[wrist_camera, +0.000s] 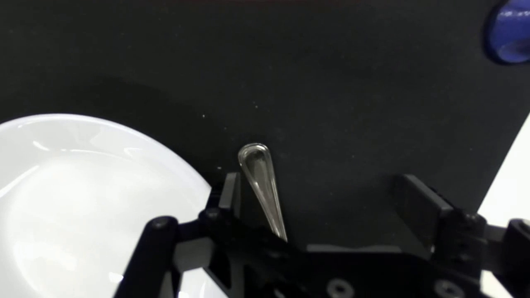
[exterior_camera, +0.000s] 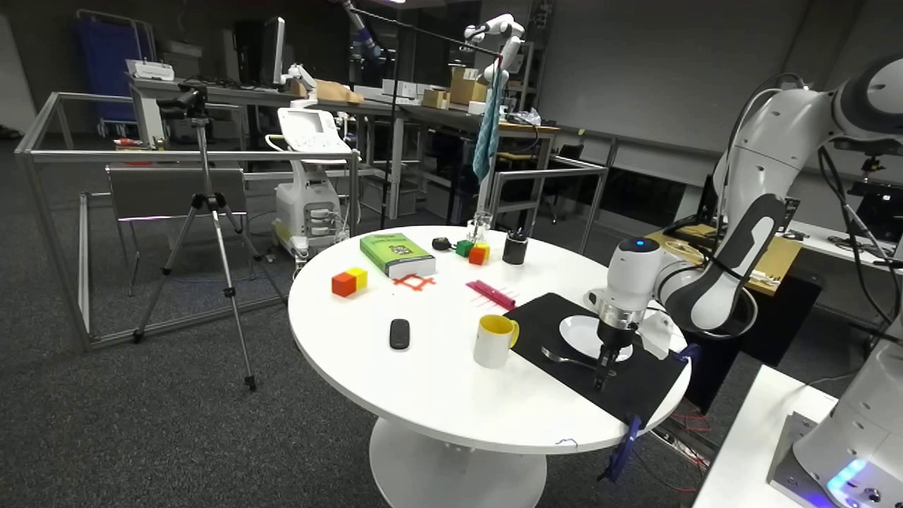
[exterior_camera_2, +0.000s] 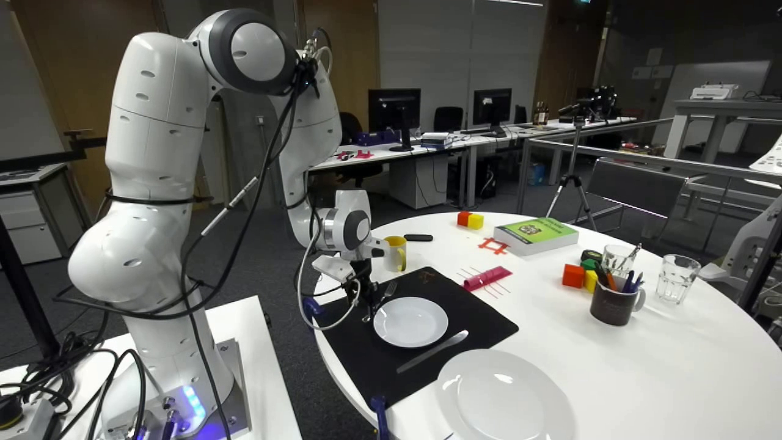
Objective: Put the fork on the black mat in a straightened up position and move the white plate slightly to the left
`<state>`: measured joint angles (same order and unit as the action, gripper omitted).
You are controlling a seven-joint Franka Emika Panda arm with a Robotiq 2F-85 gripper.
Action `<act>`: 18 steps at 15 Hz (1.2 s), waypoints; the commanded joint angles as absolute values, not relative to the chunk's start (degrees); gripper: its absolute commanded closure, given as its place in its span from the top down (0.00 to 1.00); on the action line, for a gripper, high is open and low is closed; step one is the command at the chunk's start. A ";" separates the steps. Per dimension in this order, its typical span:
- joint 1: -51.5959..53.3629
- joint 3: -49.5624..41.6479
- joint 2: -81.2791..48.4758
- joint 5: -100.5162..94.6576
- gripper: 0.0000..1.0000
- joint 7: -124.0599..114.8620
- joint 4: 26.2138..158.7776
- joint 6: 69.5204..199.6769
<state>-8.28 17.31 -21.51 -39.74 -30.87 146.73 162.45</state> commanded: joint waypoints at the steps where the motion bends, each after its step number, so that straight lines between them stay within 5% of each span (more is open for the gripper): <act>1: -11.64 20.47 -23.02 -35.29 1.00 -24.85 145.75 161.18; 9: -3.32 14.21 -21.96 -9.29 1.00 -1.60 145.10 159.62; 18: 2.00 10.01 -22.60 -5.85 1.00 1.45 142.37 155.38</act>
